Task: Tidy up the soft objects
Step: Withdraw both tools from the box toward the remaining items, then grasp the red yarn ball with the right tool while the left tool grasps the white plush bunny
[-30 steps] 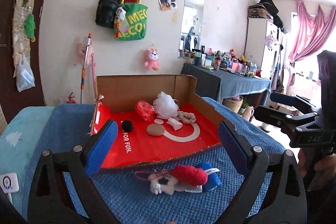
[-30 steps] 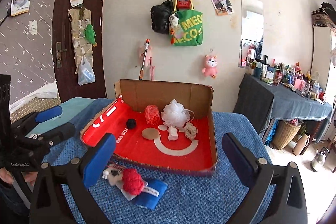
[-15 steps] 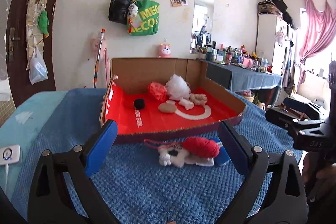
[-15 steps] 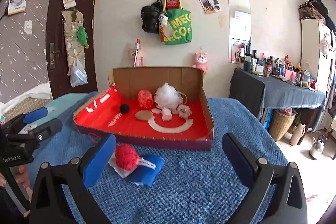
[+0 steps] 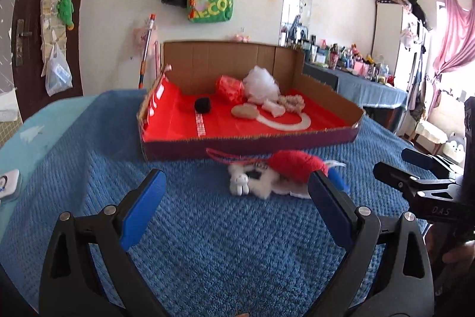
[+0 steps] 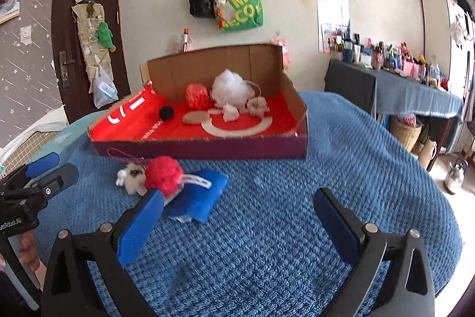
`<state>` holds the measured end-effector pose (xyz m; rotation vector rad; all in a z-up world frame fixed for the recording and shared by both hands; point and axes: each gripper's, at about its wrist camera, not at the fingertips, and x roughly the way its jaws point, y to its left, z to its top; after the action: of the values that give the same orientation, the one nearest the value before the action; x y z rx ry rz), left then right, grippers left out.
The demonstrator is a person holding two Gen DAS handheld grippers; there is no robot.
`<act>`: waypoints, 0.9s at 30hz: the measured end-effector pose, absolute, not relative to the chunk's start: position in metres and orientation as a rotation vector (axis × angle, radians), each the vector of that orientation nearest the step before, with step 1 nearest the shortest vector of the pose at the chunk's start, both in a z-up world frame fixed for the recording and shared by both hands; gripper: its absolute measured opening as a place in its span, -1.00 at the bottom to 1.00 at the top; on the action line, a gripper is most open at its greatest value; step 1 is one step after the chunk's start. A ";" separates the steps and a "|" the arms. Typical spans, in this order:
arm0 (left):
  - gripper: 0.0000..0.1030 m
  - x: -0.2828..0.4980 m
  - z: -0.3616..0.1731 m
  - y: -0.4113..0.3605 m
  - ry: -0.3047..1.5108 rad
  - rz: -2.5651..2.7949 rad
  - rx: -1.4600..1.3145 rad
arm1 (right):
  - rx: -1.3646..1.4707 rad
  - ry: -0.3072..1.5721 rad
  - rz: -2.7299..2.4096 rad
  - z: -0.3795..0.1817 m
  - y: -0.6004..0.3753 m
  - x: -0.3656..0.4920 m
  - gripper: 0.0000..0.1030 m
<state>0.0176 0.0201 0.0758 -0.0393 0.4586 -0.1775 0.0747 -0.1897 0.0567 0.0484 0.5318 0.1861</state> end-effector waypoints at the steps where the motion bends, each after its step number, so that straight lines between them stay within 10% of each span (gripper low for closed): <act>1: 0.89 0.019 0.072 0.020 0.475 -0.177 -0.043 | 0.053 0.542 0.188 0.054 -0.191 0.076 1.00; 27: 0.89 0.068 0.057 0.016 0.690 -0.218 -0.026 | 0.111 0.685 0.317 0.054 -0.185 0.125 1.00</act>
<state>0.0683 0.0159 0.0572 -0.0261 0.6903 -0.2182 0.1248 -0.1848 0.0538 0.1105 0.6854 0.3168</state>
